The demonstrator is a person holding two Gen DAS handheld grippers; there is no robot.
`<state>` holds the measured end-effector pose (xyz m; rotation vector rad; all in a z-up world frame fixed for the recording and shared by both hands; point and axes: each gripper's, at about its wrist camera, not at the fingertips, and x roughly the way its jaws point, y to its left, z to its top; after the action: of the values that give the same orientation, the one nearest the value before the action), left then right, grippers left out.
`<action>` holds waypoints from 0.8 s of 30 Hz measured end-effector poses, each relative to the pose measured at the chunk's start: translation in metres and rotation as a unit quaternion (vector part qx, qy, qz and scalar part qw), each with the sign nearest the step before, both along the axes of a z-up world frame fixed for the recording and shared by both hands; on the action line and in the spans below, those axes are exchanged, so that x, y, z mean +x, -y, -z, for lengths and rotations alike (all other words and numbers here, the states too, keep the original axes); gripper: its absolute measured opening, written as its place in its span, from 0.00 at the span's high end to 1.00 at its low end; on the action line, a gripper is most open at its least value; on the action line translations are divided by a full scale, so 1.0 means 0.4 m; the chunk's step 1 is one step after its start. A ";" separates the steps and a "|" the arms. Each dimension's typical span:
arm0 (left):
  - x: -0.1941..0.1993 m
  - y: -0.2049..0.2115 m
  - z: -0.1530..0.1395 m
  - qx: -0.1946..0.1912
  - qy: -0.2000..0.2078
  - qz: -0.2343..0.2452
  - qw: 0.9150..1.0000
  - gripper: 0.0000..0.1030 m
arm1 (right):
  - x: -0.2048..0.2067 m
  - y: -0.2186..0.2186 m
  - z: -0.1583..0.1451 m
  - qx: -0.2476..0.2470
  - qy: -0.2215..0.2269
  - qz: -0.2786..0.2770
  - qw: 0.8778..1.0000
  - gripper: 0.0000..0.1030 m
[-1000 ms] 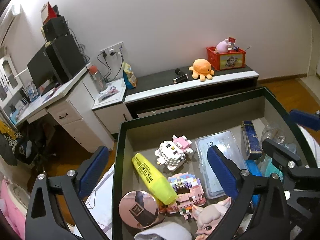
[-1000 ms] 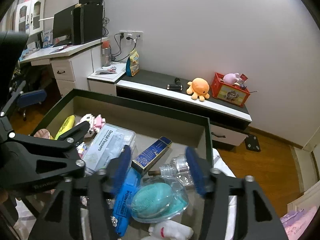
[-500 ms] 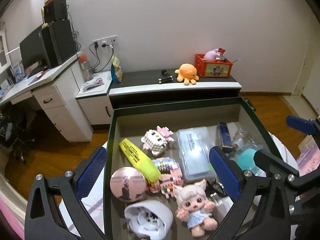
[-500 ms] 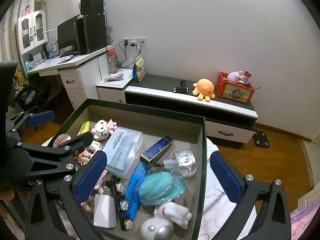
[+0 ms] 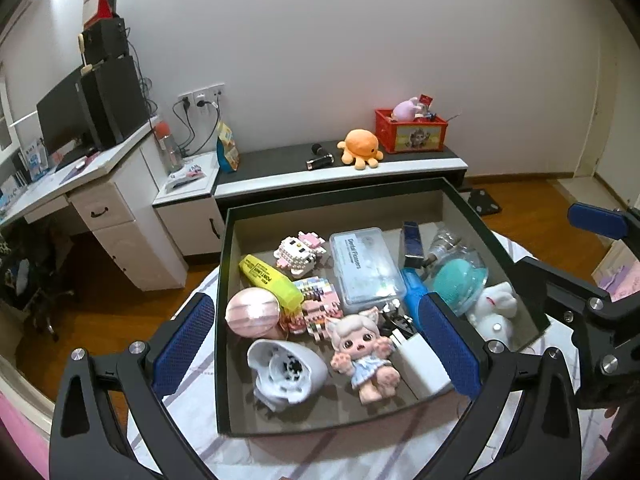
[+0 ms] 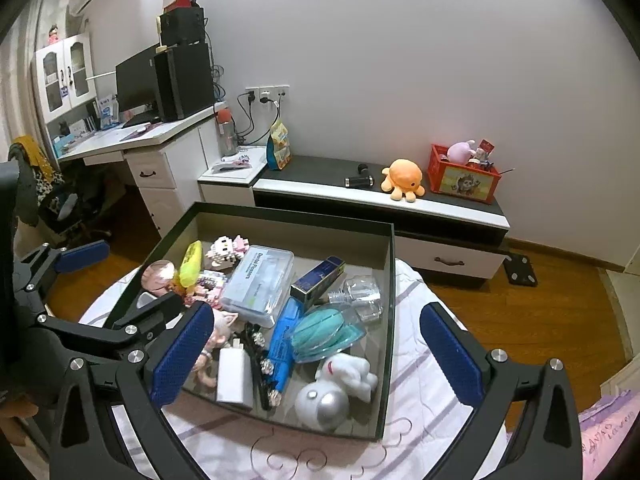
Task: Organize rigid objects
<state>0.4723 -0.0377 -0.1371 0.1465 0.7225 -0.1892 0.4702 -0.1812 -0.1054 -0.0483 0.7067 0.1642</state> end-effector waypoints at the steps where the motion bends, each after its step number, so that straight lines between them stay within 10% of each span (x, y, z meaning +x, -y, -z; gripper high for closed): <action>1: -0.008 0.003 -0.005 0.002 0.001 0.001 1.000 0.00 | -0.007 -0.001 -0.007 0.001 -0.001 -0.001 1.000 0.00; 24: -0.348 -0.060 -0.154 0.010 0.100 -0.010 0.995 0.00 | -0.330 -0.029 -0.144 0.016 0.074 -0.008 0.997 0.00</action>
<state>0.3331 -0.0137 -0.0754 0.1739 0.5262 -0.1460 0.3384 -0.1696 -0.0478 -0.0361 0.5563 0.1858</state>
